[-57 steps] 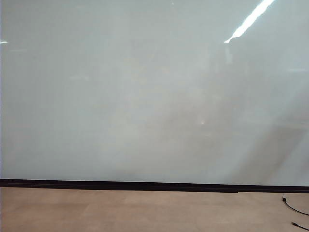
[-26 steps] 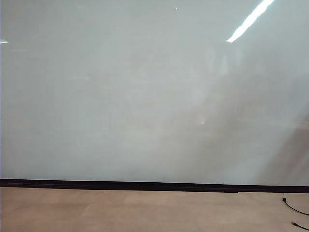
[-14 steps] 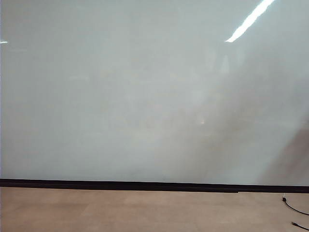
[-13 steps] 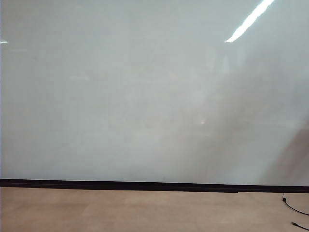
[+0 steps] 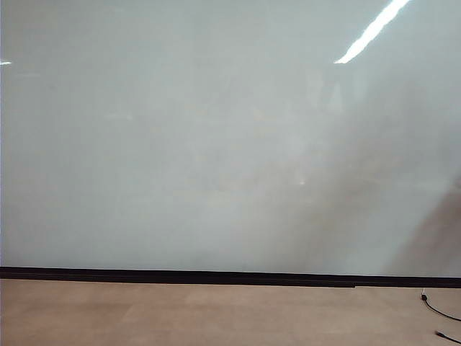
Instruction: Pick up the pen on the shelf to the right of the whiteboard and write the letter Z.
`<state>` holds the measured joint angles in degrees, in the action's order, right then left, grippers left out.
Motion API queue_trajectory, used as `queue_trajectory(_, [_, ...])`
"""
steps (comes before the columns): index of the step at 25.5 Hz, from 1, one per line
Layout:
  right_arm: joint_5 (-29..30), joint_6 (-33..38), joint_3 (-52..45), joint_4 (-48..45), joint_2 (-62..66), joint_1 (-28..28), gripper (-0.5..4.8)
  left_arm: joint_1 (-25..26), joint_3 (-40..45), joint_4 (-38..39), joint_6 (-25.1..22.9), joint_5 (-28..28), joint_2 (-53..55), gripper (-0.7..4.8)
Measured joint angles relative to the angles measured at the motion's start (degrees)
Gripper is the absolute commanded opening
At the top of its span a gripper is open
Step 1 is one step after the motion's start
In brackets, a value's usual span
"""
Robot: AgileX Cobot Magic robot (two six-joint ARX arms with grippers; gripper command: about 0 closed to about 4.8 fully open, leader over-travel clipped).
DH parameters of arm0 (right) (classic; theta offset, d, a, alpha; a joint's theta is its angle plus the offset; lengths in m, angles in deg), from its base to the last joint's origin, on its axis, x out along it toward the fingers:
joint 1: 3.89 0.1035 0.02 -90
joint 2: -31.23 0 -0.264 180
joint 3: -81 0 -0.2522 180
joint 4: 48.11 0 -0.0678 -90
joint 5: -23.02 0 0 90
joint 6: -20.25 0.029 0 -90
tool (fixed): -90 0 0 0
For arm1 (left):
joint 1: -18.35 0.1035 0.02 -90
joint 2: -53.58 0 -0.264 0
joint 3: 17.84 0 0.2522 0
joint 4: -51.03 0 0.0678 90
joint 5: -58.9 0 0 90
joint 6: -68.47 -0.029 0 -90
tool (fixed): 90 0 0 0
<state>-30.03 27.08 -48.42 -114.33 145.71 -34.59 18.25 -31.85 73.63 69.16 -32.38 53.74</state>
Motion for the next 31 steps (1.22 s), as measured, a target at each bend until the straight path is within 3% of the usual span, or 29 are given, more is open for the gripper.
queue_trajectory(7, [1.0,0.0,1.1,-0.3,0.0,0.0,3.62,0.0,0.0,0.0,0.0,0.0,0.0,-0.04])
queue_trajectory(9, [1.4,0.0,1.5,-0.1,0.0,0.0,3.26,0.0,0.0,0.0,0.0,0.0,0.0,-0.05])
queue_trajectory(19, [1.4,0.0,1.6,-0.2,0.0,0.0,2.95,0.0,0.0,0.0,0.0,0.0,0.0,-0.04])
queue_trajectory(31, [1.4,0.2,1.4,-0.2,0.0,0.0,2.91,0.0,0.0,0.0,0.0,0.0,0.0,-0.04])
